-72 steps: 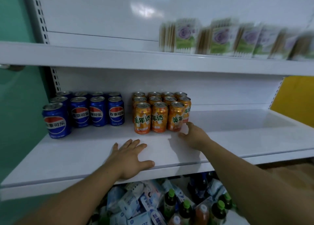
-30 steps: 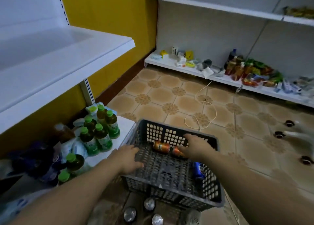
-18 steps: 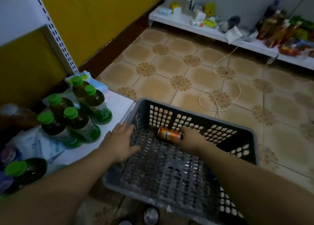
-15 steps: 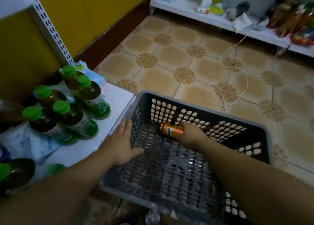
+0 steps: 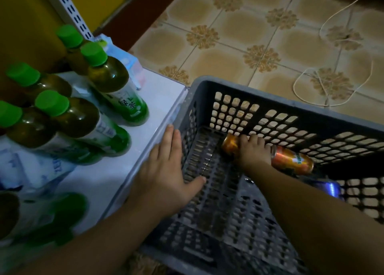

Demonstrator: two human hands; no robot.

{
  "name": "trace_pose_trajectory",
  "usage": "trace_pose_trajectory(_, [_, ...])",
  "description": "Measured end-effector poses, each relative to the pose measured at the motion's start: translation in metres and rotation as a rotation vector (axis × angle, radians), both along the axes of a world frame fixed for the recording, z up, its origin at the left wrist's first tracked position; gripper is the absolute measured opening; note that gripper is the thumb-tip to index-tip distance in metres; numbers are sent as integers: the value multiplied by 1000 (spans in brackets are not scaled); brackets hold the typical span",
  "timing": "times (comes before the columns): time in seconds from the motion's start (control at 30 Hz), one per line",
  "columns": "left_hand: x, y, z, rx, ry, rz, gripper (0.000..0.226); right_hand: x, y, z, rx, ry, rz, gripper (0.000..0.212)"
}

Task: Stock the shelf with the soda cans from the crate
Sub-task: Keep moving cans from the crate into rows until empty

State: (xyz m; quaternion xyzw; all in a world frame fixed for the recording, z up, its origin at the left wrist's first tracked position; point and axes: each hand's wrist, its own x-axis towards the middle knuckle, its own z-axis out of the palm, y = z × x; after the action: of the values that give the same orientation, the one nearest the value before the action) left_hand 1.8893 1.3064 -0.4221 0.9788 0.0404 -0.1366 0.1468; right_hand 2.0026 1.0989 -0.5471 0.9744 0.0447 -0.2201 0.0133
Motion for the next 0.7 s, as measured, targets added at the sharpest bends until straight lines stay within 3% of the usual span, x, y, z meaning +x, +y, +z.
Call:
trace_pose_trajectory(0.07, [2, 0, 1, 6, 26, 7, 110, -4, 0, 1, 70, 67, -59, 68])
trace_pose_trajectory(0.2, [5, -3, 8, -10, 100, 20, 113, -27, -6, 32, 489, 332, -508, 85])
trace_pose_trajectory(0.33, [4, -1, 26, -132, 184, 36, 113, -60, -4, 113, 939, 321, -715, 78])
trace_pose_trajectory(0.43, [-3, -10, 62, -303, 238, 85, 100, -77, -7, 187, 1242, 358, -766, 74])
trace_pose_trajectory(0.53, [-25, -27, 123, -758, 268, 169, 77, -95, -7, 256, 1528, 413, -750, 79])
trace_pose_trajectory(0.6, [-41, -33, 166, -919, 174, 209, 39, -110, -3, 302, 1639, 409, -691, 77])
trace_pose_trajectory(0.63, [-49, -33, 187, -960, 113, 221, 32, -118, 1, 326, 1667, 398, -659, 73])
trace_pose_trajectory(0.7, [-66, -31, 228, -990, 12, 238, 39, -135, 12, 375, 1652, 346, -585, 68])
